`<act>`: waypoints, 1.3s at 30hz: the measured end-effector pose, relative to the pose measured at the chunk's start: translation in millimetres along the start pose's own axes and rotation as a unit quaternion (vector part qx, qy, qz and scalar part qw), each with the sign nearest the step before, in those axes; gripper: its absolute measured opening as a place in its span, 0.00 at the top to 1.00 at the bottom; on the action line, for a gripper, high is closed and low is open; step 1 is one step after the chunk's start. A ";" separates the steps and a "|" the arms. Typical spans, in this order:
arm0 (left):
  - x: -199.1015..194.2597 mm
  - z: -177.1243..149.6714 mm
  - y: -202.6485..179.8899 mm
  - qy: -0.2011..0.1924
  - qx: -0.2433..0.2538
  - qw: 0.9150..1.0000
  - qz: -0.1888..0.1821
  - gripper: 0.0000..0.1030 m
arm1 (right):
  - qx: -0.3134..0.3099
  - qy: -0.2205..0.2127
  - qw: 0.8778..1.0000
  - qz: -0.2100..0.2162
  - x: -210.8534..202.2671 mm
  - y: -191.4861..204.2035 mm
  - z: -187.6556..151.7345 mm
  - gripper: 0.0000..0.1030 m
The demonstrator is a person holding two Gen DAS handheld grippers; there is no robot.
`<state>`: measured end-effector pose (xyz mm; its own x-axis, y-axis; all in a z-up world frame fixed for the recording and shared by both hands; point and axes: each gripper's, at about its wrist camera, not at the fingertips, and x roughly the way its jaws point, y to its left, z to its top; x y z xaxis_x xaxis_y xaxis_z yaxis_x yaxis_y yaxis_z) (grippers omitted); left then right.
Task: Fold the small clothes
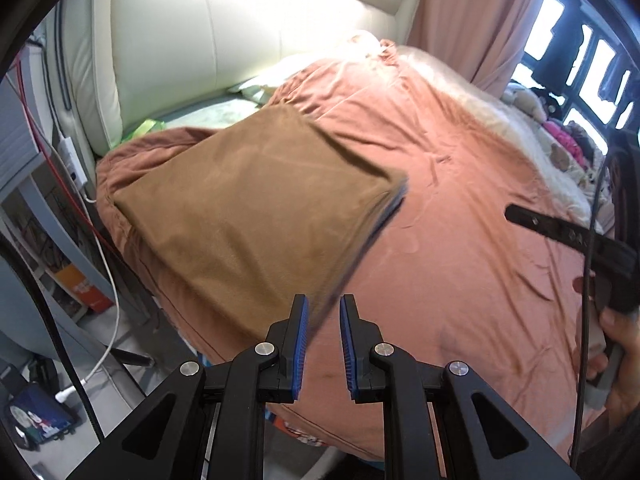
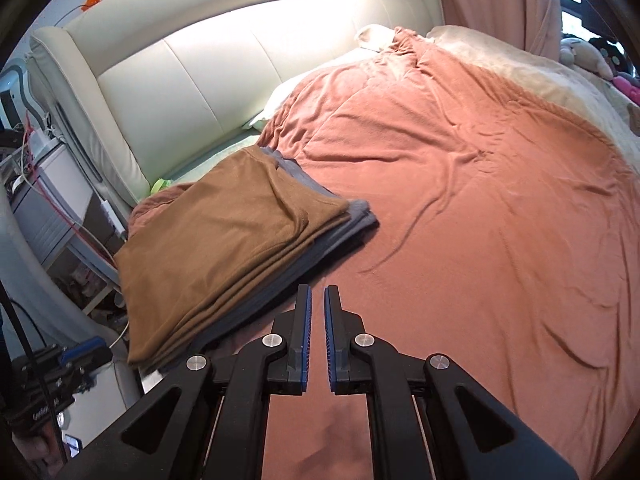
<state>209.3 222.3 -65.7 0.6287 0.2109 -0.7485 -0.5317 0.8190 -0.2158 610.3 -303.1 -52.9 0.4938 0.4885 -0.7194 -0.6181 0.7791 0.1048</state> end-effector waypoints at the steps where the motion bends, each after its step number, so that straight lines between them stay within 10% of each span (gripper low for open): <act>1: -6.2 -1.3 -4.0 -0.005 0.004 1.000 -0.003 0.83 | 0.001 -0.004 1.000 -0.005 -11.3 -0.8 -5.0 0.92; 6: -36.9 -11.2 -24.3 -0.027 0.020 0.999 -0.026 0.58 | 0.005 -0.042 0.999 -0.031 -77.8 -4.3 -37.2 0.38; 11: -67.6 -24.6 -38.3 -0.049 0.036 0.997 -0.043 0.49 | 0.012 -0.060 0.996 -0.061 -137.0 -2.9 -75.4 0.36; 15: -94.0 -36.6 -46.2 -0.074 0.054 0.994 -0.054 0.16 | 0.012 -0.089 0.992 -0.090 -185.3 8.8 -107.9 0.24; 19: -118.6 -51.2 -53.7 -0.100 0.073 0.990 -0.068 0.04 | 0.018 -0.112 0.987 -0.117 -219.7 22.0 -141.5 0.21; 39: -203.0 -138.9 -67.8 -0.143 0.152 0.969 -0.136 0.00 | 0.050 -0.166 0.969 -0.178 -313.9 90.1 -285.8 0.07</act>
<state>38.9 49.9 13.8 0.8763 0.0695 -0.4768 -0.1608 0.9750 -0.1533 224.8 -498.6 -13.9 0.8443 0.2680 -0.4641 -0.3181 0.9475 -0.0315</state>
